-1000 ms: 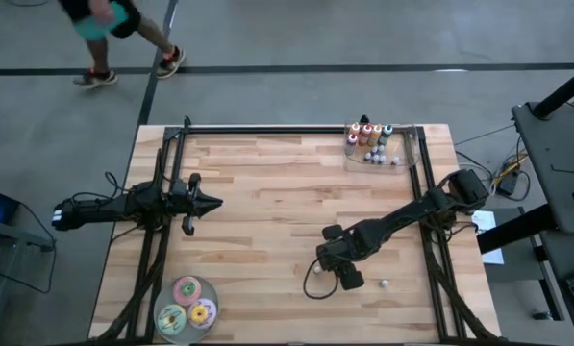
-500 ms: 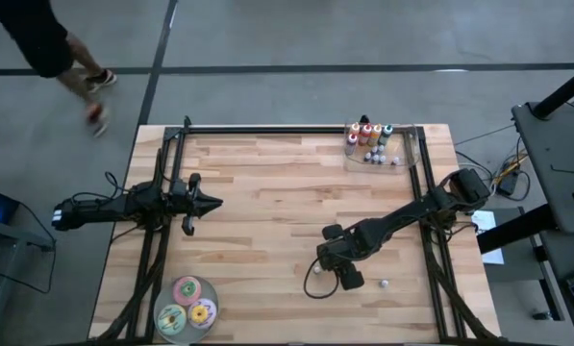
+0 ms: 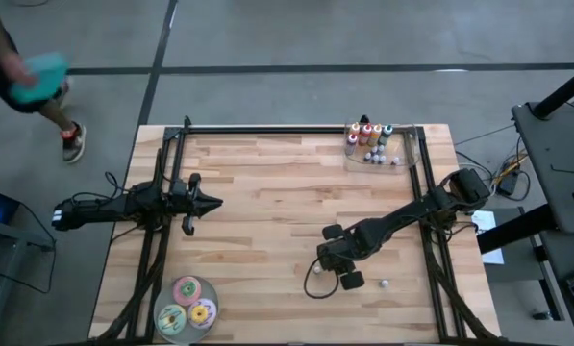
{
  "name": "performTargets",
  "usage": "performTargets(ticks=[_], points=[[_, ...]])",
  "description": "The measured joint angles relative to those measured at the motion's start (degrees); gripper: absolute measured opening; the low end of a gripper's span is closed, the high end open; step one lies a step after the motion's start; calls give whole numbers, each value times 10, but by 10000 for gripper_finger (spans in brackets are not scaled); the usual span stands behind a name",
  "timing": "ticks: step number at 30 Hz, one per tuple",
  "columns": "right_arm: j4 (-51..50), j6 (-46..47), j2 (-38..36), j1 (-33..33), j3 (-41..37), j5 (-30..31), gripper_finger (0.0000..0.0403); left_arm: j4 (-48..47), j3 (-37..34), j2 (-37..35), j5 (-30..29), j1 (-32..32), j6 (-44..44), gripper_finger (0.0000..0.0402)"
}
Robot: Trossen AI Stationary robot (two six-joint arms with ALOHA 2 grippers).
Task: Pick & Place food coloring
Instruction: Put the small orange food coloring bottle into the bin
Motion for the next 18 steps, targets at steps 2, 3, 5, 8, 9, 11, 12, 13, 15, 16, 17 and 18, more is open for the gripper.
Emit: performTargets(ticks=[2, 3, 5, 8, 9, 11, 12, 13, 15, 16, 17, 18], points=[[0, 0, 0, 0, 0, 0, 98, 0, 0, 0, 0, 0, 0, 0], [0, 0, 0, 0, 0, 0, 95, 0, 0, 0, 0, 0, 0, 0], [0, 0, 0, 0, 0, 0, 88, 0, 0, 0, 0, 0, 0, 0], [1, 0, 0, 0, 0, 0, 75, 0, 0, 0, 0, 0, 0, 0], [2, 0, 0, 0, 0, 0, 70, 0, 0, 0, 0, 0, 0, 0], [3, 0, 0, 0, 0, 0, 61, 0, 0, 0, 0, 0, 0, 0], [3, 0, 0, 0, 0, 0, 58, 0, 0, 0, 0, 0, 0, 0], [3, 0, 0, 0, 0, 0, 56, 0, 0, 0, 0, 0, 0, 0], [2, 0, -1, 0, 0, 0, 53, 0, 0, 0, 0, 0, 0, 0], [0, 2, -3, 0, 0, -1, 53, 0, 0, 0, 0, 0, 0, 0], [-4, 3, -4, 0, 1, -2, 53, 0, 0, 0, 0, 0, 0, 0], [-6, 6, -6, 0, 3, -2, 53, 0, 0, 0, 0, 0, 0, 0]])
